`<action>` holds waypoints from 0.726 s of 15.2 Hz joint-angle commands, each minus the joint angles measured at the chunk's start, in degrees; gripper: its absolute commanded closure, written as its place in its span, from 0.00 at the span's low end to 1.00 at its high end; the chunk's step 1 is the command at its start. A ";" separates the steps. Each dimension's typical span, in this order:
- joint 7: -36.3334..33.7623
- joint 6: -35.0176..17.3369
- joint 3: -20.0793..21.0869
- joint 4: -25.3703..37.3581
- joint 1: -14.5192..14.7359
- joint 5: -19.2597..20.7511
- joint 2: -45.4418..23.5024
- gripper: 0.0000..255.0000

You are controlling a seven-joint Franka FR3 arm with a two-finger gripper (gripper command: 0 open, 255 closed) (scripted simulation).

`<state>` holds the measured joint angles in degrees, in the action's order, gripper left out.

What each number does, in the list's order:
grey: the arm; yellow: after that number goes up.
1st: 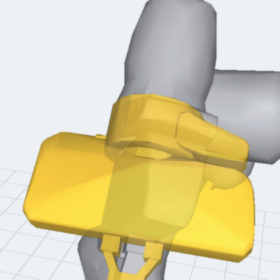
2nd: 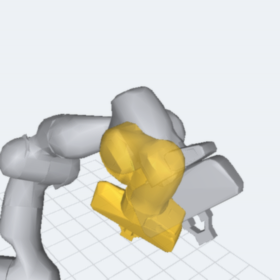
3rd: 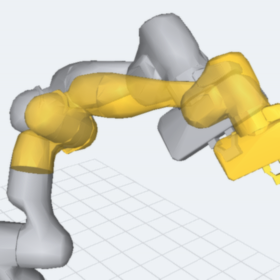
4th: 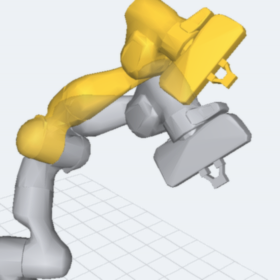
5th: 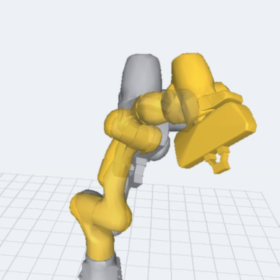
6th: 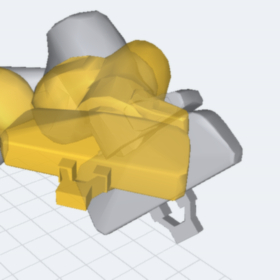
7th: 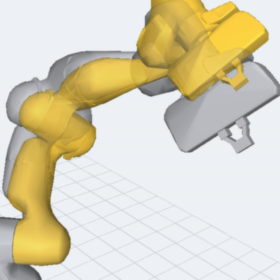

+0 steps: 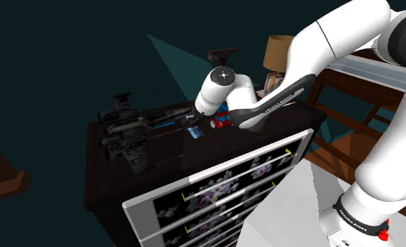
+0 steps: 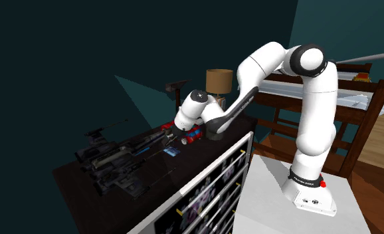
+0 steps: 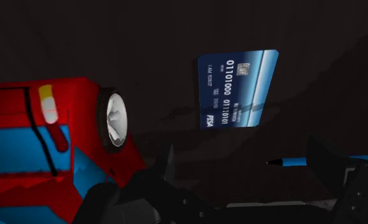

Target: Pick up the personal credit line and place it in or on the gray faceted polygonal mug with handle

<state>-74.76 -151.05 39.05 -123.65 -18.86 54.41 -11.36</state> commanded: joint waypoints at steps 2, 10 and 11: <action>-3.73 0.21 -1.65 2.13 1.47 4.90 -3.26 0.00; -6.79 0.10 -4.04 5.09 3.16 10.17 -8.26 0.00; -6.79 0.10 -4.04 5.09 3.16 10.17 -8.26 0.00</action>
<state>-81.51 -150.94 35.05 -118.62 -15.74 64.48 -19.54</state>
